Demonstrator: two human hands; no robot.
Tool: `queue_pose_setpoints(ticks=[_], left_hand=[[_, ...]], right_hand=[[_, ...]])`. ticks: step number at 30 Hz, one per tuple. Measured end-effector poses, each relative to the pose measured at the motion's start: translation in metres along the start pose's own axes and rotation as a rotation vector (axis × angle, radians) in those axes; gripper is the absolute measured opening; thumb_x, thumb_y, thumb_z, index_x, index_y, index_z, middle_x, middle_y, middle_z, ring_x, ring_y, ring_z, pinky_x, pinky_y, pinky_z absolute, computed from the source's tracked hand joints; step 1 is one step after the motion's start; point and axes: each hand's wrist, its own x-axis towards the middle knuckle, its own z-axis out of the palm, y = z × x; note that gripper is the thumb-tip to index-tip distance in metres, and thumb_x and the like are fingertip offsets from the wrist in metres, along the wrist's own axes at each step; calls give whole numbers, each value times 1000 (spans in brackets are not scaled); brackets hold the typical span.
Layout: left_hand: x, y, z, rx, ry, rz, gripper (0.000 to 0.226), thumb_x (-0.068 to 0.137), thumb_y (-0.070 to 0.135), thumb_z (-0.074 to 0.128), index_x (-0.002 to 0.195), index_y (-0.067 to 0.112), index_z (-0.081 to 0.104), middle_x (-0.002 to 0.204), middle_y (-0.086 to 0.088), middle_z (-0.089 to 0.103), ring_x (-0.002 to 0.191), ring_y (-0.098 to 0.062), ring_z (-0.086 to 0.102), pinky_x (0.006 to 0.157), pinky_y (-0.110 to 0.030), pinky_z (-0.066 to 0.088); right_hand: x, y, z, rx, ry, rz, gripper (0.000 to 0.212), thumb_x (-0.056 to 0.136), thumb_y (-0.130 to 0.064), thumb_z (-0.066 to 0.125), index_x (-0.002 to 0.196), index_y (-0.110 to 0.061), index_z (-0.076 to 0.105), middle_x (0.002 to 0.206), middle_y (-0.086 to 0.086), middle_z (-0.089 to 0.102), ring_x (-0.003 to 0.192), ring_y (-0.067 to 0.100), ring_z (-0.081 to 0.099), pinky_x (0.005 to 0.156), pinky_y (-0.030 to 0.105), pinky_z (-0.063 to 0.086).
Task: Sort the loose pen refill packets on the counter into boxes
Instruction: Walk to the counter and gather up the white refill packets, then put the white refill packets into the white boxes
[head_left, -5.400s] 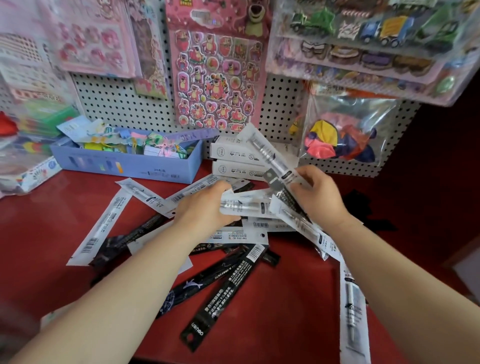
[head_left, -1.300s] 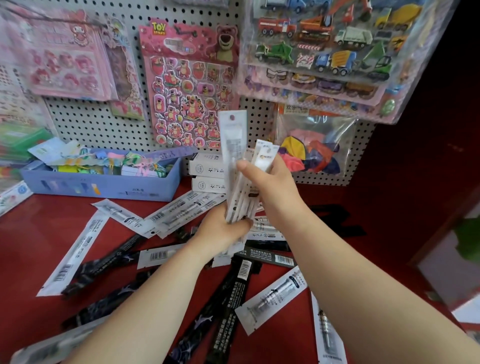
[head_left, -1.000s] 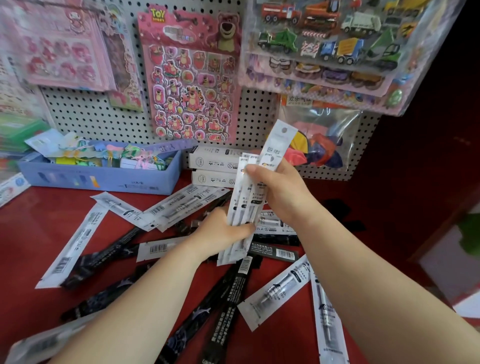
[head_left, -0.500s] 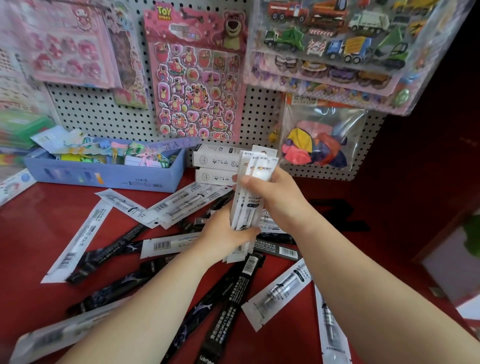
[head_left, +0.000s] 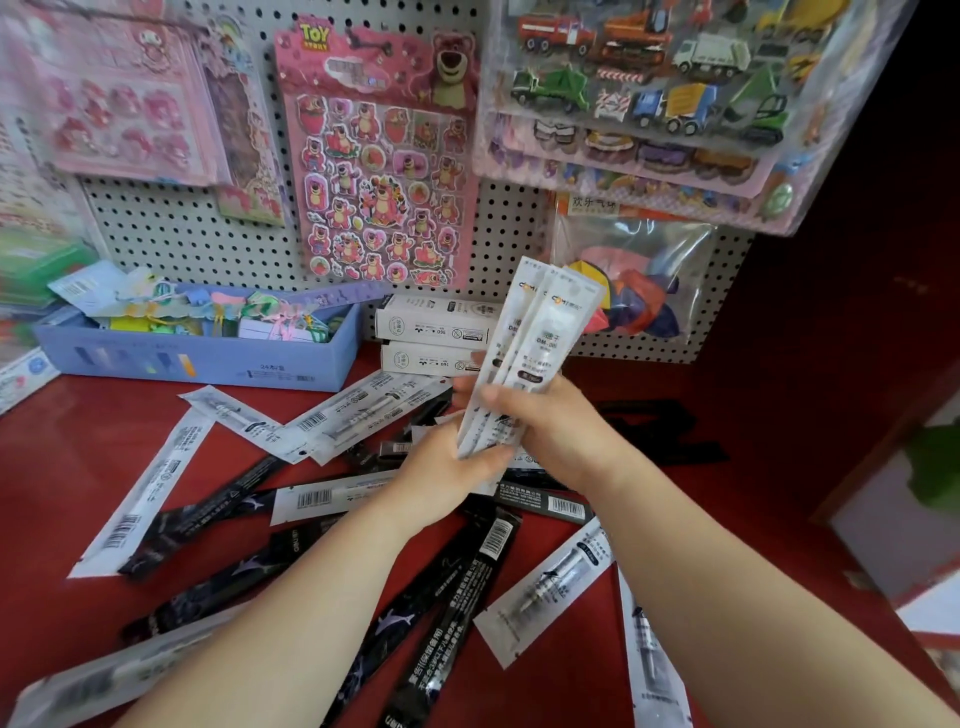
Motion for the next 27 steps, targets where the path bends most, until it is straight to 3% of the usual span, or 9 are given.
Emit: queue_pose_setpoints(ticks=[3, 6, 10, 12, 14, 20, 22, 25, 27], left_hand=[[1, 3, -2, 21, -74, -35, 19, 84, 16, 60, 93, 31, 55, 87, 21, 58, 82, 11, 53, 65, 4, 40], [8, -3, -10, 102, -91, -71, 41, 72, 28, 71, 109, 31, 53, 109, 8, 60, 102, -4, 56, 90, -15, 42], [27, -5, -24, 297, 69, -75, 27, 83, 14, 60, 110, 15, 57, 92, 11, 59, 83, -3, 56, 75, -5, 41], [43, -6, -32, 438, 153, -52, 23, 86, 13, 56, 108, 13, 61, 100, 4, 61, 97, -12, 57, 85, -19, 40], [62, -4, -41, 605, 194, -42, 26, 88, 14, 53, 113, 11, 60, 120, -5, 59, 113, -18, 52, 94, -25, 36], [121, -4, -45, 1031, 65, -20, 51, 91, 20, 46, 139, 16, 30, 153, -4, 22, 139, -24, 22, 114, -34, 18], [139, -2, -39, 1092, 31, -28, 58, 91, 25, 47, 142, 18, 21, 154, -5, 16, 142, -25, 15, 116, -38, 12], [158, 1, -35, 1168, 19, -90, 65, 90, 35, 46, 144, 16, 15, 155, -9, 12, 143, -26, 8, 116, -37, 6], [164, 2, -39, 1216, -12, -147, 70, 89, 42, 47, 144, 16, 13, 155, -10, 12, 143, -26, 7, 116, -37, 5]], right_hand=[[-6, 5, -4, -8, 68, -15, 20, 86, 5, 50, 79, -9, 62, 67, -2, 71, 72, 12, 68, 73, 27, 58], [-12, 6, -18, 91, 199, -76, 13, 89, 3, 45, 81, -3, 55, 62, -3, 69, 66, 10, 67, 65, 24, 57], [-22, 19, -40, 161, 377, -62, 12, 89, 0, 47, 81, -5, 53, 63, -1, 66, 66, 13, 67, 66, 27, 55], [-25, 31, -47, 202, 444, 4, 10, 89, -1, 48, 83, -5, 54, 62, -1, 68, 67, 14, 68, 68, 29, 55], [-26, 39, -52, 251, 479, 48, 8, 89, -2, 48, 87, -3, 56, 67, 2, 69, 69, 14, 68, 67, 27, 54], [-24, 40, -61, 506, 522, 76, 14, 91, -2, 44, 86, -7, 56, 83, 10, 65, 76, 17, 66, 75, 31, 50], [-22, 38, -62, 598, 507, 85, 14, 92, -2, 42, 97, -4, 55, 89, 9, 65, 82, 18, 65, 77, 33, 49], [-22, 36, -65, 644, 475, 90, 29, 92, -3, 43, 120, -7, 44, 94, 6, 67, 74, 11, 71, 70, 28, 58], [-22, 35, -67, 664, 476, 100, 29, 91, -4, 44, 120, -5, 46, 91, 6, 70, 70, 8, 72, 64, 23, 59]])
